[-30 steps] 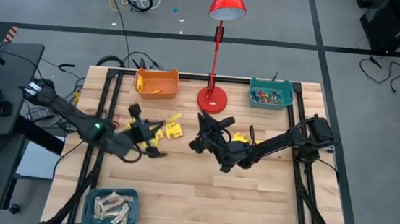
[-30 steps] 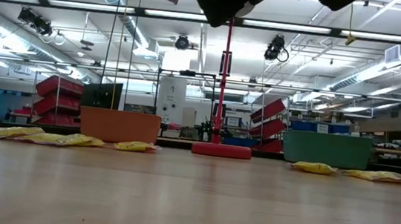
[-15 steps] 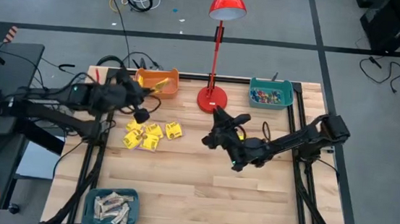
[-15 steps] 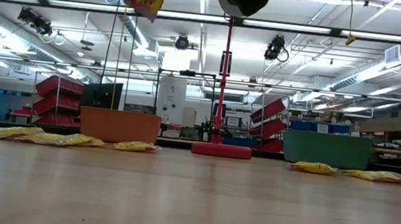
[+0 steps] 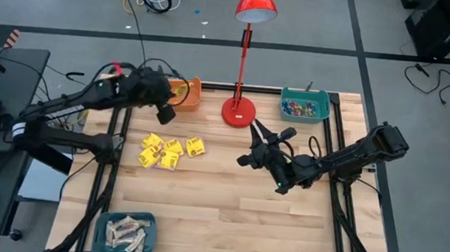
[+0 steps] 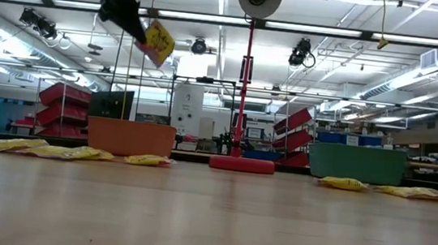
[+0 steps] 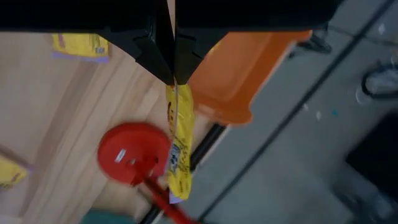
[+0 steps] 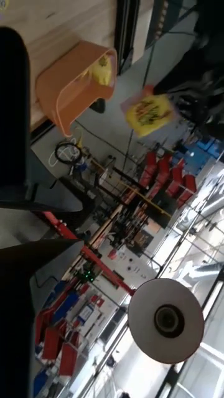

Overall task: Sort candy
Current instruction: Put the yellow candy into the orange bin

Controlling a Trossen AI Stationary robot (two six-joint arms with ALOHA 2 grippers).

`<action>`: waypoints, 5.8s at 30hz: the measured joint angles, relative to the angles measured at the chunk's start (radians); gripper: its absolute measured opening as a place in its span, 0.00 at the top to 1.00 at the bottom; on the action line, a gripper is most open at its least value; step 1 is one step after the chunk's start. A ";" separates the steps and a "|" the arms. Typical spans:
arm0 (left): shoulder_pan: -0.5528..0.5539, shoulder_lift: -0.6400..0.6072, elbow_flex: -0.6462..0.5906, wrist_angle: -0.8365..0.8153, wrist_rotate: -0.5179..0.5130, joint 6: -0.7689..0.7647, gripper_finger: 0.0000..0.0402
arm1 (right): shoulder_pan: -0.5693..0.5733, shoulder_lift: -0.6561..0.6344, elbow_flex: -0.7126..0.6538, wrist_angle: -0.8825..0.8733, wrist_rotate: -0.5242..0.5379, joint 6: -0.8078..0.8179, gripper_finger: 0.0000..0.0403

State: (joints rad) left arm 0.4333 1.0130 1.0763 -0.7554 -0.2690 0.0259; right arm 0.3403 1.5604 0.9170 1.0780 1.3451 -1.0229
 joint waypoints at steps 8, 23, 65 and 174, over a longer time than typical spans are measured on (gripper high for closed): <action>0.215 0.127 0.000 -0.005 0.199 0.055 1.00 | 0.000 -0.001 -0.021 -0.001 -0.007 0.025 0.83; 0.466 0.373 0.000 -0.041 0.298 0.156 1.00 | 0.000 0.000 -0.025 -0.005 0.006 0.026 0.83; 0.493 0.432 0.064 -0.056 0.274 0.101 0.81 | -0.062 0.001 -0.024 -0.062 -0.056 0.132 0.84; -0.037 -0.366 -0.154 0.219 0.447 -0.086 0.81 | -0.184 0.077 -0.126 -1.604 -0.976 1.393 1.00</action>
State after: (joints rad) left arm 0.3965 0.6467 0.9225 -0.5366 0.1778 -0.0601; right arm 0.1566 1.6374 0.7907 -0.5259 0.3692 0.3700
